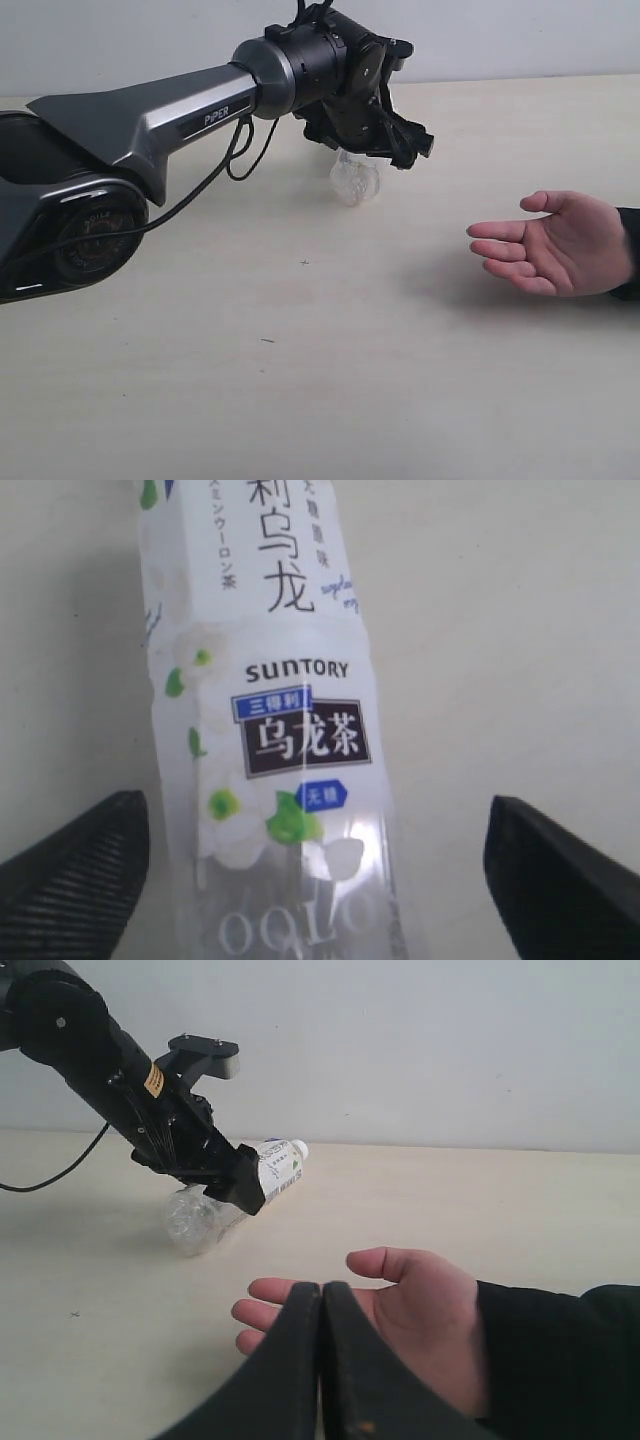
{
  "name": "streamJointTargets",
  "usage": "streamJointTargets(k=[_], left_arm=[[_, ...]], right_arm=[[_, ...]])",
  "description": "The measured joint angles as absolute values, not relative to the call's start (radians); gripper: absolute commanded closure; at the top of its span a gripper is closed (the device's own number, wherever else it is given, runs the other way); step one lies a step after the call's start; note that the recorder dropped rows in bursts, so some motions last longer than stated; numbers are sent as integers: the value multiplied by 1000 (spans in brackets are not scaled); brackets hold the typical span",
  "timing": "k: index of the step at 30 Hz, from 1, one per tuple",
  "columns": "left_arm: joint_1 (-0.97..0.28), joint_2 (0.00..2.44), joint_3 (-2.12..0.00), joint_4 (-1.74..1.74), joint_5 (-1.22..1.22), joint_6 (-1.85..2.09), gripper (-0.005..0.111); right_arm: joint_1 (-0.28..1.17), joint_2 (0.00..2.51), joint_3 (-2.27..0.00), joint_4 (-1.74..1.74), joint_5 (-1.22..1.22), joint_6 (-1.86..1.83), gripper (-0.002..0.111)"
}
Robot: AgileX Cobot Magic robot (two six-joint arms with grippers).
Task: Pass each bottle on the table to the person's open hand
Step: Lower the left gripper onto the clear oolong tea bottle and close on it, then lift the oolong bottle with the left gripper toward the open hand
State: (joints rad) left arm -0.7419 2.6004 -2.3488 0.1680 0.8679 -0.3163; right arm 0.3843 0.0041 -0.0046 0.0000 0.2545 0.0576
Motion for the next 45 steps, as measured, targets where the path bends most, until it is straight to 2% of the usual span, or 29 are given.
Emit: streamJointTargets(k=[5, 9, 13, 15, 17, 18, 32, 45], left_arm=[[-742, 2612, -2349, 175, 886, -316, 22], [-742, 2621, -2349, 175, 890, -316, 33], [-742, 2621, -2349, 179, 890, -316, 58], [-742, 2621, -2349, 179, 890, -316, 77], [-742, 2621, -2349, 179, 892, -316, 101], [-742, 2621, -2349, 179, 895, -316, 106], [-747, 2608, -2349, 192, 918, -396, 107], [-803, 2476, -2349, 194, 1054, -465, 107]], right_arm=[[384, 4, -5, 0, 254, 58, 108], [384, 4, -5, 0, 254, 58, 108], [384, 4, -5, 0, 254, 58, 108], [384, 4, -5, 0, 254, 58, 108], [384, 4, -5, 0, 254, 58, 108], [384, 4, -5, 0, 254, 58, 108], [384, 4, -5, 0, 254, 58, 108], [384, 4, -5, 0, 254, 58, 108]])
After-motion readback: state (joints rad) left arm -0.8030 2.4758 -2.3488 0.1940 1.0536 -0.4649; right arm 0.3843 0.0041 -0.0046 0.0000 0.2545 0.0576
